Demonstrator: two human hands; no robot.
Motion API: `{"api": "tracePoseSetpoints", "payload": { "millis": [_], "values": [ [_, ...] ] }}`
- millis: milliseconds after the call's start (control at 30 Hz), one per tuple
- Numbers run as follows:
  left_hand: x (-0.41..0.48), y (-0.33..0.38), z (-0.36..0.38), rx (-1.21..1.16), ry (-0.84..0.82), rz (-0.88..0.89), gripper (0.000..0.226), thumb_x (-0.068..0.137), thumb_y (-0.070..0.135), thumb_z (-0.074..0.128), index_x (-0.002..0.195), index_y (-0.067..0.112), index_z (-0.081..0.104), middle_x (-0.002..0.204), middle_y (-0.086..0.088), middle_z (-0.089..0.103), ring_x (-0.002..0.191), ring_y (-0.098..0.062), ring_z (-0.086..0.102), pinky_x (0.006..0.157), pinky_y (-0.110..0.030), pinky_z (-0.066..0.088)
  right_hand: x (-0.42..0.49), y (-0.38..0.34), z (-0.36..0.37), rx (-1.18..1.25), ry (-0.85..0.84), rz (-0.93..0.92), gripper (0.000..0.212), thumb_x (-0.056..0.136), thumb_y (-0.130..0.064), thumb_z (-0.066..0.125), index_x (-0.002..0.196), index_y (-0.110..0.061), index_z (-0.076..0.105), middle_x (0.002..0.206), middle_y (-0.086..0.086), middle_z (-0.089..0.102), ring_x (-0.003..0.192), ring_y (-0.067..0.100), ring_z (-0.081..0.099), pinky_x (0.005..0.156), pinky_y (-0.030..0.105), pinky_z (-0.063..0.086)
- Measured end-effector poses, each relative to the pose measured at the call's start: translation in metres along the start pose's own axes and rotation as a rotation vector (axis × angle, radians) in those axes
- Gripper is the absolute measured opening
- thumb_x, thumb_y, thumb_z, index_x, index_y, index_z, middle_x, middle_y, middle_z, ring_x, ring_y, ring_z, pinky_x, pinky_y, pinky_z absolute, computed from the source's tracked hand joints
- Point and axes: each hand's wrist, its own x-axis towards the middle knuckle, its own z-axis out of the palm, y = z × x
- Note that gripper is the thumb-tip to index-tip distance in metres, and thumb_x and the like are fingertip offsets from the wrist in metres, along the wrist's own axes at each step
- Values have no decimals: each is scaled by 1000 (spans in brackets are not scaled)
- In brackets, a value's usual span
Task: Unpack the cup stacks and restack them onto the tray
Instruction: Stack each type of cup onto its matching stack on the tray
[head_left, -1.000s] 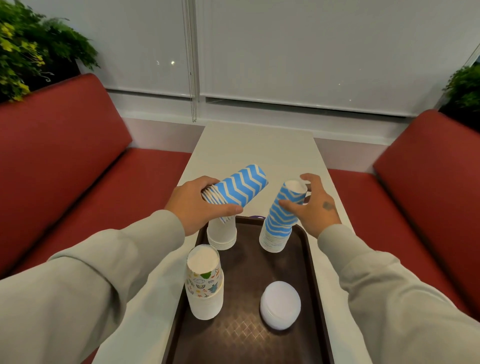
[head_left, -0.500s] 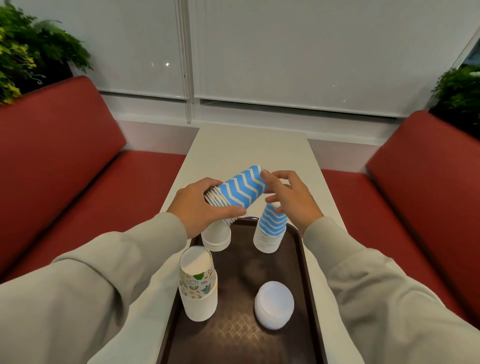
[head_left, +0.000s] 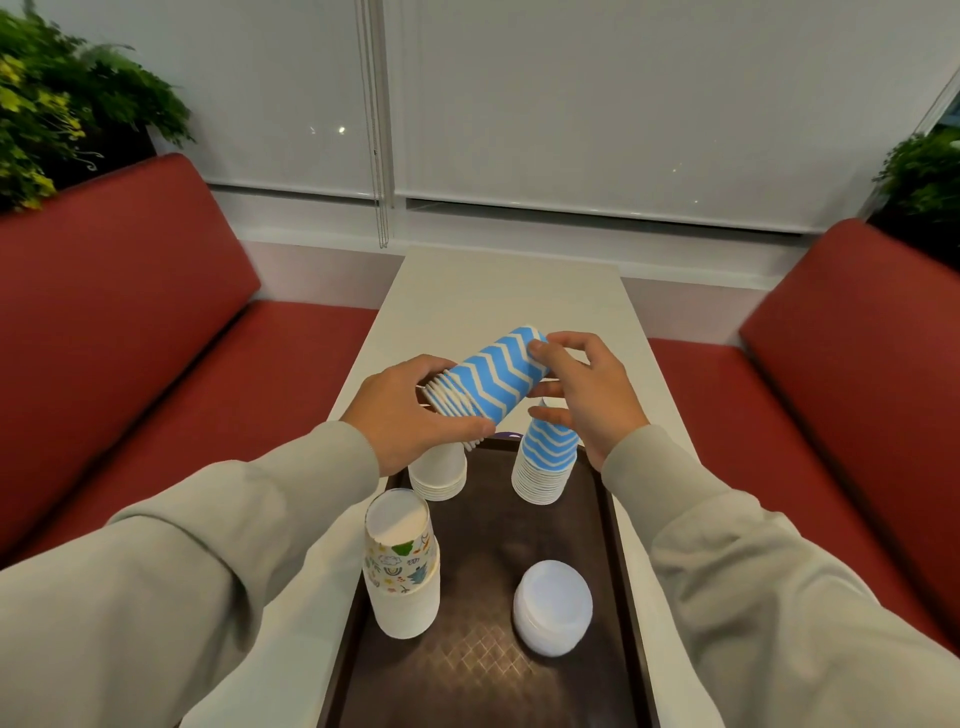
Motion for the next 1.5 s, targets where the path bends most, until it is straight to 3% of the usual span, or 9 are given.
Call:
{"api": "tracePoseSetpoints", "payload": {
  "millis": [333, 567, 700, 867, 1100, 1233, 1333, 1400, 1500],
  "values": [
    [1, -15, -6, 99, -24, -69, 68, 67, 53, 83, 125, 26, 60, 105, 12, 65, 91, -4, 62, 75, -21, 50, 16, -10, -34, -14, 154, -89, 22, 92, -34, 70, 110, -22, 64, 106, 4, 69, 92, 21, 70, 73, 32, 59],
    [2, -19, -14, 105, 25, -87, 65, 68, 52, 84, 123, 26, 62, 101, 16, 65, 87, -2, 62, 66, -16, 45, 24, -13, -54, -293, 238, -211, 26, 84, -44, 72, 105, -33, 62, 110, -3, 67, 97, 17, 67, 78, 34, 59],
    [1, -18, -12, 73, 55, -91, 63, 68, 52, 85, 121, 28, 62, 101, 16, 66, 87, -1, 63, 64, -14, 44, 19, -3, -55, -494, 207, -254, 29, 91, -34, 71, 116, -25, 60, 111, -4, 62, 79, 2, 59, 57, 8, 42],
    [-1, -18, -11, 37, 68, -94, 61, 69, 51, 85, 121, 28, 62, 100, 17, 67, 86, 1, 62, 66, -14, 44, 12, 23, -49, -638, 121, -235, 32, 90, -30, 71, 118, -21, 59, 115, 1, 61, 97, 19, 60, 75, 26, 46],
    [-5, -12, -10, 4, 42, -77, 54, 69, 50, 85, 115, 31, 64, 100, 17, 69, 88, 0, 65, 70, -17, 49, 2, 56, -45, -885, -18, -111, 41, 91, -30, 67, 129, -26, 51, 128, 3, 52, 107, 22, 57, 86, 32, 48],
    [-5, -7, -8, -2, 32, -67, 57, 69, 50, 85, 117, 30, 63, 101, 16, 69, 89, -3, 66, 75, -21, 53, -2, 46, -36, -755, 64, -161, 39, 93, -34, 66, 130, -26, 53, 127, 1, 52, 106, 21, 58, 89, 33, 50],
    [-4, -4, -6, -13, 39, -53, 68, 67, 50, 85, 126, 26, 62, 108, 13, 69, 94, -4, 65, 83, -26, 55, -7, 23, -22, -564, 133, -155, 37, 96, -50, 57, 124, -26, 58, 120, -3, 60, 104, 18, 58, 88, 35, 49],
    [-4, -2, -4, -21, 31, -41, 73, 67, 49, 85, 131, 25, 59, 113, 12, 67, 97, -3, 63, 81, -21, 52, -10, 10, -14, -560, 184, -194, 39, 96, -58, 51, 118, -28, 59, 115, -7, 61, 104, 17, 57, 90, 37, 49],
    [-5, 1, -1, -13, 29, -15, 76, 66, 49, 86, 133, 26, 59, 115, 13, 65, 97, 2, 59, 77, -15, 44, -11, -3, -4, -370, 49, -96, 44, 92, -65, 52, 120, -31, 54, 108, -8, 63, 90, 13, 64, 76, 31, 47]
  ]
}}
